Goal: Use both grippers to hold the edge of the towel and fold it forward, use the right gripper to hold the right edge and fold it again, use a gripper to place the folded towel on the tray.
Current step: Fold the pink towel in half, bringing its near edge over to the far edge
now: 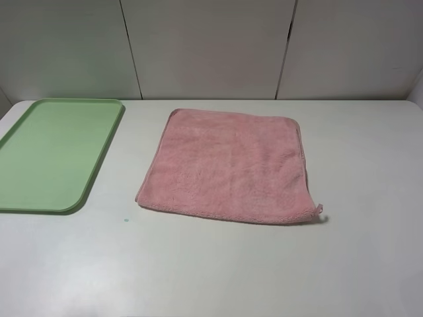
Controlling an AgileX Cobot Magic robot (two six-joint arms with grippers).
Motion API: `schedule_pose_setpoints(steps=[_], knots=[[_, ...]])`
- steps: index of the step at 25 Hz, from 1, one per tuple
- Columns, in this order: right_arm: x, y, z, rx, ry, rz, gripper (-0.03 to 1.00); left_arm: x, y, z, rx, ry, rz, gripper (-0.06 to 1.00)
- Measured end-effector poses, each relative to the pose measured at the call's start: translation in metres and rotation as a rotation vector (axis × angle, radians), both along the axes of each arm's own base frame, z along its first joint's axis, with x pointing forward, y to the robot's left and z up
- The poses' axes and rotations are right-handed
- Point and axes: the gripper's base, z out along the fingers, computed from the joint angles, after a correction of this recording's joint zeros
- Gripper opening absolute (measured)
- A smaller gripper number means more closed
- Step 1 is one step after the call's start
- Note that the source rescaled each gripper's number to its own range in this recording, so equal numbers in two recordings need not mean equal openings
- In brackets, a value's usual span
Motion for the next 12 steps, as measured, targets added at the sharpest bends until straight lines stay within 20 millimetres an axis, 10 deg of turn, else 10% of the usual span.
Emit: schedule_pose_setpoints(steps=[12], knots=[[0.054,0.024,-0.016,-0.287,0.168,0.231,1.0,0.036,-0.021,0.006,0.222,0.033,-0.238,0.99]])
